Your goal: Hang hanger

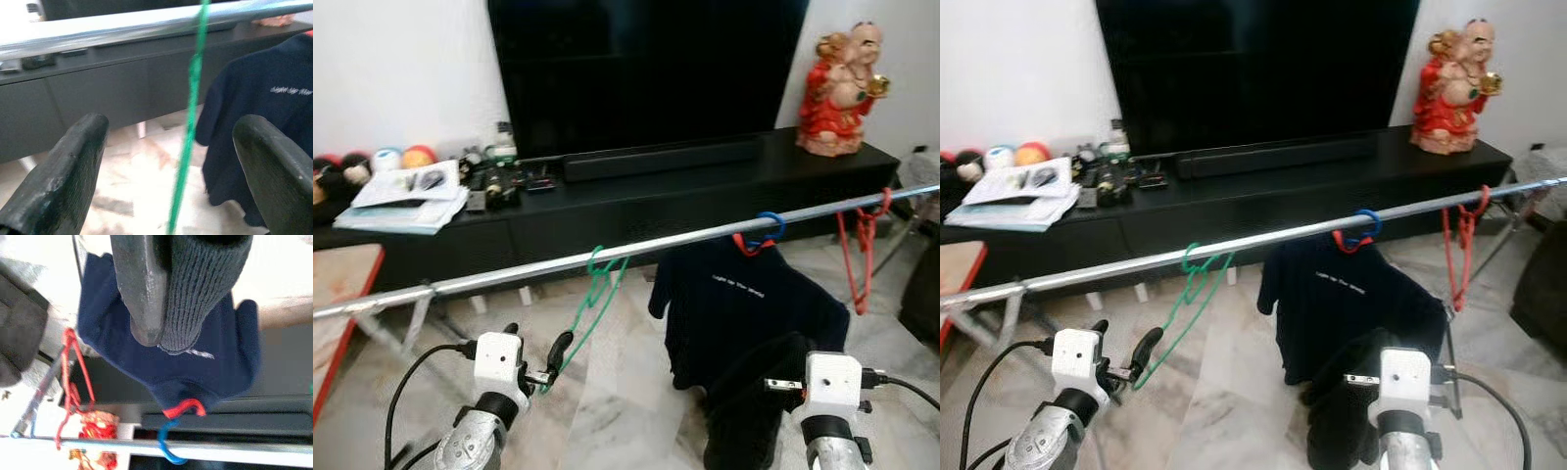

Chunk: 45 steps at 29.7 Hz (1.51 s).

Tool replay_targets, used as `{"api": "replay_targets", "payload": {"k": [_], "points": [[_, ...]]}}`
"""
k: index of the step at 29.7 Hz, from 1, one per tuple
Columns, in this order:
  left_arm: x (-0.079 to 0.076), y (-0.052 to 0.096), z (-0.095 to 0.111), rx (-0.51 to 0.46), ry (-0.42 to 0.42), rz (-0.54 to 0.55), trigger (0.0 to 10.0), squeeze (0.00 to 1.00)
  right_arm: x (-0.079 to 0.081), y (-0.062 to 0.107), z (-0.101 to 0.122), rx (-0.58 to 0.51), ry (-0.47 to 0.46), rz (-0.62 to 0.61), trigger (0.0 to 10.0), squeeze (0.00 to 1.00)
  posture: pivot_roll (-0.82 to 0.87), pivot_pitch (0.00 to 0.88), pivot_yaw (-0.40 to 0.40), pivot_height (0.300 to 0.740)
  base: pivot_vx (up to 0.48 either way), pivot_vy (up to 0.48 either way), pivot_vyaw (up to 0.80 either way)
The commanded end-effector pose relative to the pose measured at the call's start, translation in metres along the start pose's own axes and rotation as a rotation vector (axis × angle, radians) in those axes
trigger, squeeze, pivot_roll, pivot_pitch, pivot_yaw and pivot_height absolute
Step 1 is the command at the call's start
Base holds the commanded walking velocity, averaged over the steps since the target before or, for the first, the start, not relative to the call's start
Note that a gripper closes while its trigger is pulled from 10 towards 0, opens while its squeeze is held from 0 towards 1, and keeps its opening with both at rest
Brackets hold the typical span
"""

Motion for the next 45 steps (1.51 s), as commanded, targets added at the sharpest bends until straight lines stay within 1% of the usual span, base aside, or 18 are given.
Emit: {"api": "replay_targets", "payload": {"k": [1,13,16,17,22,24,25,27,28,30,32,34,38,40,43,44,45], "points": [[0.005,0.002,0.000,0.008,-0.005,0.010,10.0,0.00,0.002,-0.003,0.013,-0.042,-0.016,-0.004,10.0,0.00,0.06,0.005,0.029,0.740,0.259,0.000,0.00],[0.004,0.002,0.000,0.010,-0.002,0.000,10.0,0.00,0.004,-0.004,0.012,-0.040,-0.021,-0.004,10.0,0.00,0.06,0.007,0.030,0.740,0.276,0.000,0.00],[0.000,0.002,0.000,0.009,0.002,-0.021,10.0,0.00,0.004,-0.004,0.012,-0.040,-0.022,-0.003,10.0,0.00,0.06,0.007,0.030,0.740,0.250,0.000,0.00],[-0.005,0.002,-0.002,0.028,-0.002,-0.053,10.0,0.00,0.005,-0.004,0.012,-0.039,-0.022,-0.002,10.0,0.00,0.07,0.007,0.030,0.740,0.000,0.000,0.00],[-0.013,0.001,-0.007,0.069,-0.018,-0.106,10.0,0.00,0.006,-0.004,0.012,-0.039,-0.022,0.000,10.0,0.00,0.07,0.005,0.030,0.740,0.000,0.000,0.00],[-0.017,-0.002,-0.007,0.077,-0.024,-0.122,10.0,0.00,0.007,-0.004,0.013,-0.040,-0.023,0.000,10.0,0.00,0.06,0.003,0.033,0.740,0.000,0.000,0.00],[-0.020,-0.007,-0.006,0.080,-0.025,-0.138,10.0,0.00,0.009,-0.005,0.013,-0.040,-0.026,0.001,10.0,0.00,0.06,0.002,0.034,0.740,0.000,0.000,0.00],[-0.020,-0.008,-0.006,0.080,-0.025,-0.142,10.0,0.00,0.009,-0.005,0.013,-0.040,-0.026,0.001,10.0,0.00,0.06,0.002,0.034,0.740,0.000,0.000,0.00],[-0.021,-0.011,-0.004,0.079,-0.025,-0.145,10.0,0.00,0.009,-0.005,0.013,-0.041,-0.028,0.001,10.0,0.00,0.06,0.002,0.035,0.740,0.000,0.000,0.00],[-0.022,-0.023,-0.001,0.092,-0.062,-0.149,10.0,0.00,0.009,-0.006,0.014,-0.041,-0.027,0.003,10.0,0.00,0.06,0.001,0.033,0.740,0.000,0.000,0.00],[-0.022,-0.025,-0.001,0.099,-0.066,-0.152,10.0,0.00,0.009,-0.006,0.014,-0.041,-0.026,0.003,10.0,0.00,0.06,0.001,0.033,0.740,0.000,0.000,0.00],[-0.022,-0.029,-0.002,0.114,-0.091,-0.159,10.0,0.00,0.007,-0.006,0.013,-0.041,-0.023,0.000,10.0,0.00,0.05,0.000,0.033,0.740,0.000,0.000,0.00],[-0.021,-0.035,0.000,0.128,-0.093,-0.169,10.0,0.00,0.006,-0.006,0.014,-0.041,-0.021,-0.003,10.0,0.00,0.05,0.000,0.033,0.740,0.000,0.000,0.00],[-0.022,-0.042,-0.002,0.154,-0.097,-0.187,10.0,0.00,0.007,-0.007,0.014,-0.042,-0.021,-0.002,10.0,0.00,0.05,0.000,0.033,0.740,0.000,0.000,0.00],[-0.023,-0.044,-0.002,0.159,-0.102,-0.194,10.0,0.00,0.008,-0.007,0.014,-0.042,-0.022,-0.002,10.0,0.00,0.05,0.000,0.033,0.740,0.000,0.000,0.00],[-0.026,-0.052,-0.003,0.173,-0.119,-0.212,10.0,0.00,0.009,-0.009,0.014,-0.044,-0.024,-0.005,10.0,0.00,0.05,0.000,0.045,0.740,0.000,0.000,0.00],[-0.026,-0.055,-0.003,0.179,-0.129,-0.216,10.0,0.00,0.009,-0.010,0.015,-0.046,-0.026,-0.008,10.0,0.00,0.05,0.000,0.045,0.740,0.000,0.000,0.00]]}}
Point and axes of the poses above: a point about 5 cm out from each wrist's last joint towards the gripper, its own y axis pointing back from the gripper into the wrist, its own z axis along the axis of the wrist's last joint, x = y × z, the point moved 6 cm from there along -y, pointing out of the wrist towards the gripper, and after that the axes turned 4 degrees about y, right-handed, at the moved point
